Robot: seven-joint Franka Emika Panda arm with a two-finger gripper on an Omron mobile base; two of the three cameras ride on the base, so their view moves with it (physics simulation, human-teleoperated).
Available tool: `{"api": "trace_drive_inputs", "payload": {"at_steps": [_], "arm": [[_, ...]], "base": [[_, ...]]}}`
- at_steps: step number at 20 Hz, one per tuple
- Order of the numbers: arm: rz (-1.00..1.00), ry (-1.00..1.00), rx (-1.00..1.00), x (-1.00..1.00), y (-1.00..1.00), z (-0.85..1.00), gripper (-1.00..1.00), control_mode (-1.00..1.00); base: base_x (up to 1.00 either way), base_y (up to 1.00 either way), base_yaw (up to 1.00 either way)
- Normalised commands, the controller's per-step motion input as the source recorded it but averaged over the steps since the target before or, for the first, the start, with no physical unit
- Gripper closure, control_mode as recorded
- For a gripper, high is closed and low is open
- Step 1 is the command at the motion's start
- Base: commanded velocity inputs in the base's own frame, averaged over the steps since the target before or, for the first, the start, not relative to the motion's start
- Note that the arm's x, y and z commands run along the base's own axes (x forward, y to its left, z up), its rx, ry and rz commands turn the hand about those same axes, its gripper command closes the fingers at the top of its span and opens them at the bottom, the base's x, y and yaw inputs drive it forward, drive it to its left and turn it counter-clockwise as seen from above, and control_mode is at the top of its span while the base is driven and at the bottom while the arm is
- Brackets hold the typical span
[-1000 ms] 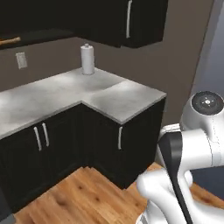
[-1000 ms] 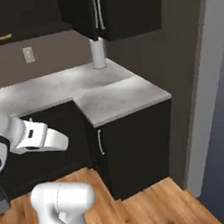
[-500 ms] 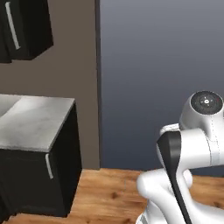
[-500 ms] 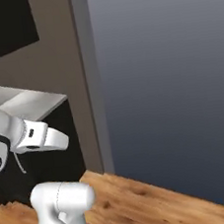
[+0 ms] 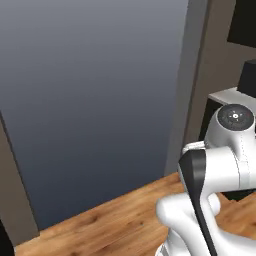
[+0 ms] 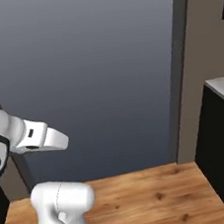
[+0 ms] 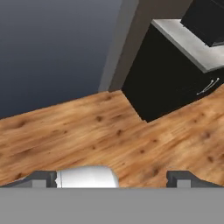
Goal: Organize the utensils by type. Pick up the wooden spoons from the counter and place them in the open cabinet. Then pick up the metallic utensils from the counter and place them in the open drawer.
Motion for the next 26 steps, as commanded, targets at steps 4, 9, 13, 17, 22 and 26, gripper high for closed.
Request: {"api": "trace_drive_inputs", "payload": {"at_steps": [4,9,13,17,22,26], "arm": [[0.0,0.0,0.0,0.0,0.0,0.0,-1.0,1.0],[0.0,0.0,0.0,0.0,0.0,0.0,-1.0,1.0],[0.0,0.0,0.0,0.0,0.0,0.0,-1.0,1.0],[0.0,0.0,0.0,0.0,0.0,0.0,-1.0,1.0],[0.0,0.0,0.0,0.0,0.0,0.0,-1.0,1.0],[0.0,0.0,0.0,0.0,0.0,0.0,-1.0,1.0]], "base": [[0.0,-0.47,-0.71],[0.06,-0.78,-0.38],[0.3,-0.86,-0.16],[0.43,-0.86,-0.04],[0.55,-0.87,0.0],[0.5,-0.91,0.0]]}}
